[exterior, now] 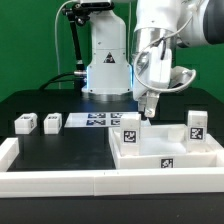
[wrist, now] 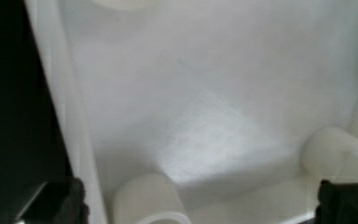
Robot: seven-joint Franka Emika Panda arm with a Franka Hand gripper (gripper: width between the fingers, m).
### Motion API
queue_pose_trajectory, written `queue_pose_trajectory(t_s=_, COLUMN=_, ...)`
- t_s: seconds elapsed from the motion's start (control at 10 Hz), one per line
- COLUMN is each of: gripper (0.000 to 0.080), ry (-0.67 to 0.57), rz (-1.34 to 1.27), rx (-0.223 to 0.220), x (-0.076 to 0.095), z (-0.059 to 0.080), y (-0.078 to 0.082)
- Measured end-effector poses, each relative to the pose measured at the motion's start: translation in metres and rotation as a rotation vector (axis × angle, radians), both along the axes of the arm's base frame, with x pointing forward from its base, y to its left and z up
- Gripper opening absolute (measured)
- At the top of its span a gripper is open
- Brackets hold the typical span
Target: Assemble square table
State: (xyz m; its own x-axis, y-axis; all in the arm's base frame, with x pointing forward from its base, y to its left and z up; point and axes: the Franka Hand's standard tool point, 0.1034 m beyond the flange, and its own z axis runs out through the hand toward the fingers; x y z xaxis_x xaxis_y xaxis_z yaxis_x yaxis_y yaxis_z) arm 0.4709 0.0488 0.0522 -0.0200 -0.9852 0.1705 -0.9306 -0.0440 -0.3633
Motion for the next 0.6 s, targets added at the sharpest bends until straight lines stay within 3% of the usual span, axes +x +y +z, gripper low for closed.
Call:
queue_pose_trajectory(t_s=0.3, gripper=0.0649, ry=0.002, rz=-0.001, rx=-0.001, x=-0.001, z=-0.001, y=-0.001)
queue_pose_trajectory(t_s=0.6, gripper=0.0649, ry=-0.024, rz=0.016, rx=0.024, x=0.007, z=0.011, y=0.016)
